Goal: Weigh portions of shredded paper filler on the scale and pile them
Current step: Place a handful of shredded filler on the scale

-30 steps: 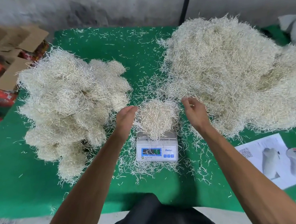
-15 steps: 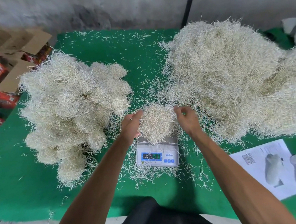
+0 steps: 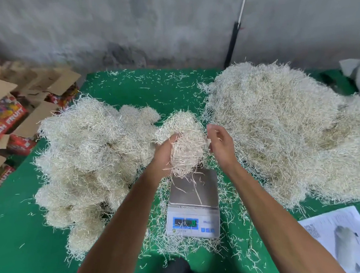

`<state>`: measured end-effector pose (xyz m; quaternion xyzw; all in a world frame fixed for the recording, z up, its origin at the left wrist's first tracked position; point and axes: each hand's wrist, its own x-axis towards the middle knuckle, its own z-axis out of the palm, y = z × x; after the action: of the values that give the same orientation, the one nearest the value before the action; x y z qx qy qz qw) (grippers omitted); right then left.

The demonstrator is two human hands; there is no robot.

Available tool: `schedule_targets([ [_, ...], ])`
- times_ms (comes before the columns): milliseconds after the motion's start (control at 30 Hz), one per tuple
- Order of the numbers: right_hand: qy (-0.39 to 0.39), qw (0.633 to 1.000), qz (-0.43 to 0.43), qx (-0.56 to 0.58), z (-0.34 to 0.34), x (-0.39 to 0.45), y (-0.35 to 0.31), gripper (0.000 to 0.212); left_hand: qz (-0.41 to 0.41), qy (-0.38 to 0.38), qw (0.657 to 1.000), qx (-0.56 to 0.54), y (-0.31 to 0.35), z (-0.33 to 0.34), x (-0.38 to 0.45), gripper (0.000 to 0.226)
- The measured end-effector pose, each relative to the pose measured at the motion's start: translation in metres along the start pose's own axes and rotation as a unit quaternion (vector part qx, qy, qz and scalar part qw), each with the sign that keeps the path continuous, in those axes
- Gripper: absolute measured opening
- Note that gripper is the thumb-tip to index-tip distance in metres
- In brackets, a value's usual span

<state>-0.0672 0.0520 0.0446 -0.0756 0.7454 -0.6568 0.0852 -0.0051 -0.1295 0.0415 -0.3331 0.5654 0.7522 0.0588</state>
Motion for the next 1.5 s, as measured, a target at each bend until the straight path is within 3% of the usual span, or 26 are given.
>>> schedule_targets([
  [67, -0.068, 0.997, 0.007, -0.041, 0.002, 0.012, -0.008, 0.044, 0.016, -0.12, 0.992, 0.031, 0.014, 0.005, -0.007, 0.114],
  [100, -0.088, 0.994, 0.007, -0.058, 0.0, 0.02, -0.011, 0.036, 0.031, -0.143, 0.987, 0.072, 0.021, 0.008, -0.01, 0.112],
  [133, -0.085, 0.994, 0.003, -0.065, -0.005, 0.03, -0.015, 0.033, 0.039, -0.129, 0.984, 0.119, 0.029, 0.009, -0.013, 0.11],
  [200, -0.027, 0.999, 0.004, -0.038, -0.027, 0.052, -0.022, 0.033, 0.046, -0.013, 0.973, 0.226, 0.046, 0.001, -0.012, 0.1],
  [267, 0.039, 0.999, 0.021, 0.028, -0.047, 0.068, -0.028, 0.036, 0.044, 0.056, 0.975, 0.212, 0.061, -0.012, -0.009, 0.093],
  [333, 0.054, 0.995, 0.032, 0.075, -0.042, 0.071, -0.032, 0.03, 0.06, 0.036, 0.986, 0.149, 0.068, -0.007, -0.009, 0.089],
  [433, -0.055, 0.998, 0.032, 0.015, -0.015, 0.067, -0.034, 0.065, 0.073, 0.001, 0.981, 0.182, 0.069, 0.025, -0.014, 0.077],
  [467, -0.064, 0.998, 0.024, -0.004, -0.016, 0.069, -0.035, 0.065, 0.079, 0.002, 0.979, 0.186, 0.069, 0.03, -0.013, 0.076],
  [533, -0.004, 0.999, 0.032, 0.011, -0.038, 0.083, -0.04, 0.051, 0.078, 0.028, 0.983, 0.163, 0.073, 0.021, -0.008, 0.084],
  [633, 0.045, 0.997, 0.045, 0.051, -0.053, 0.087, -0.038, 0.047, 0.092, 0.068, 0.986, 0.124, 0.083, 0.01, 0.005, 0.098],
  [767, -0.003, 1.0, 0.023, 0.001, -0.023, 0.078, -0.034, 0.05, 0.114, 0.035, 0.966, 0.23, 0.075, 0.037, 0.003, 0.103],
  [900, 0.11, 0.992, 0.018, 0.052, -0.054, 0.094, -0.036, 0.043, 0.118, 0.091, 0.973, 0.175, 0.088, 0.024, 0.014, 0.098],
  [1033, 0.102, 0.994, 0.014, 0.041, -0.033, 0.089, -0.041, 0.04, 0.151, 0.033, 0.961, 0.229, 0.087, 0.06, 0.013, 0.093],
  [1167, 0.188, 0.979, 0.014, 0.079, -0.07, 0.106, -0.048, 0.043, 0.133, 0.118, 0.975, 0.136, 0.108, 0.036, 0.017, 0.086],
  [1300, 0.152, 0.988, -0.017, 0.031, -0.052, 0.099, -0.051, 0.044, 0.183, 0.024, 0.948, 0.258, 0.098, 0.057, 0.014, 0.081],
  [1433, 0.229, 0.97, 0.019, 0.074, -0.11, 0.112, -0.05, 0.04, 0.203, 0.144, 0.941, 0.229, 0.107, 0.016, 0.02, 0.077],
  [1500, 0.252, 0.963, 0.035, 0.083, -0.119, 0.112, -0.051, 0.045, 0.203, 0.136, 0.934, 0.259, 0.107, 0.017, 0.02, 0.078],
])
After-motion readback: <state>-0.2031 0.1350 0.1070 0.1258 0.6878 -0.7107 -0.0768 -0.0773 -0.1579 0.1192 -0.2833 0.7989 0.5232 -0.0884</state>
